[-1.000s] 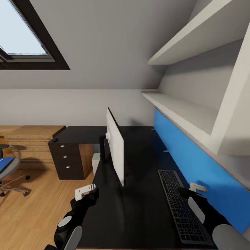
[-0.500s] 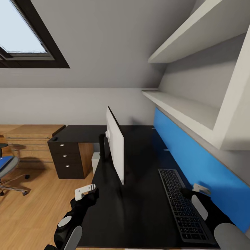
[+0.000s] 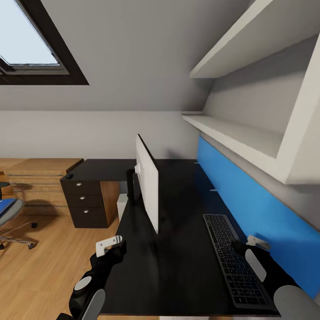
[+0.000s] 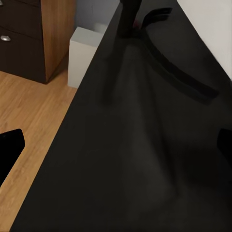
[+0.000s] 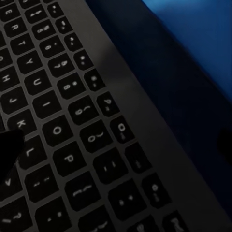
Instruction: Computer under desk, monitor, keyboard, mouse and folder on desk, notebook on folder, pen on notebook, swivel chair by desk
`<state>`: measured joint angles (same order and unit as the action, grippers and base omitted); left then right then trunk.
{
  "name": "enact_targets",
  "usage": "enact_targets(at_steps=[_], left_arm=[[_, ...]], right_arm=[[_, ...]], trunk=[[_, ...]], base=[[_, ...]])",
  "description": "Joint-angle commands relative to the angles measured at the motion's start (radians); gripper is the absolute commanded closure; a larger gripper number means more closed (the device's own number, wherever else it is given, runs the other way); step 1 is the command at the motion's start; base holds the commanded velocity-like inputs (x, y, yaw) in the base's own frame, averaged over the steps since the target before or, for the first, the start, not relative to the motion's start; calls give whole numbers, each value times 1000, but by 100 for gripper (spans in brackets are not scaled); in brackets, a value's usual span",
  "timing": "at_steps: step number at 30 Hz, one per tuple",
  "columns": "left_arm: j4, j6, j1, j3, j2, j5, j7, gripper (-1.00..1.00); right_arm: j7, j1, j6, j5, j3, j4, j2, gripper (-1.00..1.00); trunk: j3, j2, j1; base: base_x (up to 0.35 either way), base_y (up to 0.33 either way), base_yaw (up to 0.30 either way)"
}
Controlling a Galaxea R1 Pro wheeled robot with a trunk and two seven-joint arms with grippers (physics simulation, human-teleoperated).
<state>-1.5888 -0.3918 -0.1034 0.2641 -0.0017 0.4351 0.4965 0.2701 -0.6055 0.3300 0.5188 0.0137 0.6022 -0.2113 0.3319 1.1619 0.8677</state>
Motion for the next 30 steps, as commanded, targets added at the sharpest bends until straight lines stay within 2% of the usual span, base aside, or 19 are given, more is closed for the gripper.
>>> enact_targets(at_steps=[1,27,30], left_arm=[[-1,-2,-1,1,0,8,8,-100],[-1,-2,-1,1,0,8,8,-100],[-2,-2,-1,1,0,8,8,-100]], right_arm=[[6,0,4,7,2,2,0,-100],[6,0,4,7,0,3,-2,-100],[7,0,4,7,0,4,-2,-100]], trunk=[[5,8,4],[86,190,104],[86,190,104]], base=[[0,0,0],[0,0,0],[0,0,0]])
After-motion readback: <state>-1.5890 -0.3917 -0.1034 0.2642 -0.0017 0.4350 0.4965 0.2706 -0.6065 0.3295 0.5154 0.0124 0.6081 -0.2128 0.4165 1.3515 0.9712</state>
